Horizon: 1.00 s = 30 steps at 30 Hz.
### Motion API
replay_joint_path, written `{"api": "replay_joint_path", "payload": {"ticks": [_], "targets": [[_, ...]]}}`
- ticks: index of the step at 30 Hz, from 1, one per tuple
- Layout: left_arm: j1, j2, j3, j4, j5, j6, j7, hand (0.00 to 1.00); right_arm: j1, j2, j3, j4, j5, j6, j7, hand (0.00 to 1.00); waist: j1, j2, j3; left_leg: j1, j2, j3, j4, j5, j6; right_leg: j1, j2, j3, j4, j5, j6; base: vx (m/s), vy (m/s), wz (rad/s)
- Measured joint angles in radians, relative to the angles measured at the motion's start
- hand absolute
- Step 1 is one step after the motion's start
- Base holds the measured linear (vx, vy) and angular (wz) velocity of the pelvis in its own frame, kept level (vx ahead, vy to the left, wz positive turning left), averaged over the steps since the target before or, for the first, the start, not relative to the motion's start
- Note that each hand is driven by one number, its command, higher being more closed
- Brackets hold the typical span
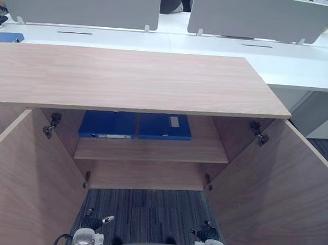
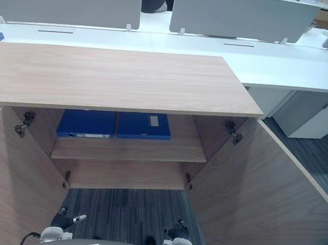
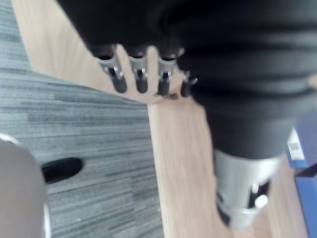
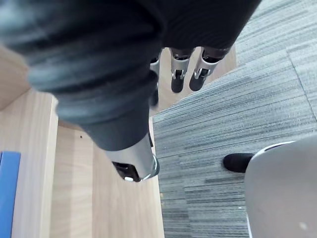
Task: Walk over to the cabinet, pick up the folder, carry it to the office cabinet, place the folder inside the office cabinet, then close the office cabinet door
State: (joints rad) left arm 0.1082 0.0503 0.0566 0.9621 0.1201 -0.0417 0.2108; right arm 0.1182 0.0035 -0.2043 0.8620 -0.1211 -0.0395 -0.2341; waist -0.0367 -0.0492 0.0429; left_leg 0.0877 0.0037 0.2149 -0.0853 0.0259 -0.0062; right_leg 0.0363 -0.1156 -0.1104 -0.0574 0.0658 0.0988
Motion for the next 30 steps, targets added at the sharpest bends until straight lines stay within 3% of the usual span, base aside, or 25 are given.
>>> {"api": "replay_joint_path", "payload": {"ticks": [7, 12, 16, 21, 30], "targets": [[0.012, 0.011, -0.012, -0.010, 0.022, 0.000, -0.002, 0.00, 0.105, 0.022, -0.100, -0.363, 0.004, -0.025, -0.040, 0.00, -0.029, 0.000, -0.002, 0.006, 0.008, 0.092, 0.007, -0.039, -0.004, -0.053, 0.020, 0.099, 0.015, 0.006, 0.000, 0.07, 0.009, -0.41], [0.012, 0.012, -0.019, -0.011, 0.042, 0.000, -0.004, 0.00, 0.137, 0.025, -0.191, -0.490, 0.003, -0.033, -0.079, 0.00, -0.053, 0.001, -0.002, 0.019, 0.017, 0.145, 0.046, -0.080, 0.002, -0.056, 0.034, 0.150, 0.016, 0.005, -0.003, 0.07, 0.000, -0.38], [0.001, 0.014, -0.020, -0.015, 0.042, 0.001, -0.004, 0.00, 0.134, 0.025, -0.287, -0.537, 0.011, -0.046, -0.104, 0.00, -0.065, 0.009, 0.000, 0.013, 0.022, 0.159, 0.095, -0.121, 0.005, -0.056, 0.035, 0.170, 0.016, 0.004, -0.005, 0.02, -0.006, -0.28], [0.064, 0.030, -0.013, -0.127, 0.041, -0.003, -0.023, 0.00, 0.103, 0.021, -0.487, -0.536, 0.129, -0.046, -0.162, 0.00, -0.073, 0.022, 0.006, 0.012, 0.024, 0.175, 0.118, -0.145, 0.002, -0.061, 0.034, 0.183, 0.025, -0.004, -0.016, -0.02, -0.017, -0.10], [0.131, 0.011, 0.022, -0.128, 0.040, -0.002, -0.043, 0.00, 0.046, -0.034, -0.626, -0.535, 0.321, -0.069, -0.190, 0.00, -0.076, 0.057, -0.004, 0.019, 0.027, 0.203, 0.121, -0.167, -0.007, -0.077, 0.036, 0.203, 0.051, -0.027, -0.029, -0.03, -0.031, -0.08]]}}
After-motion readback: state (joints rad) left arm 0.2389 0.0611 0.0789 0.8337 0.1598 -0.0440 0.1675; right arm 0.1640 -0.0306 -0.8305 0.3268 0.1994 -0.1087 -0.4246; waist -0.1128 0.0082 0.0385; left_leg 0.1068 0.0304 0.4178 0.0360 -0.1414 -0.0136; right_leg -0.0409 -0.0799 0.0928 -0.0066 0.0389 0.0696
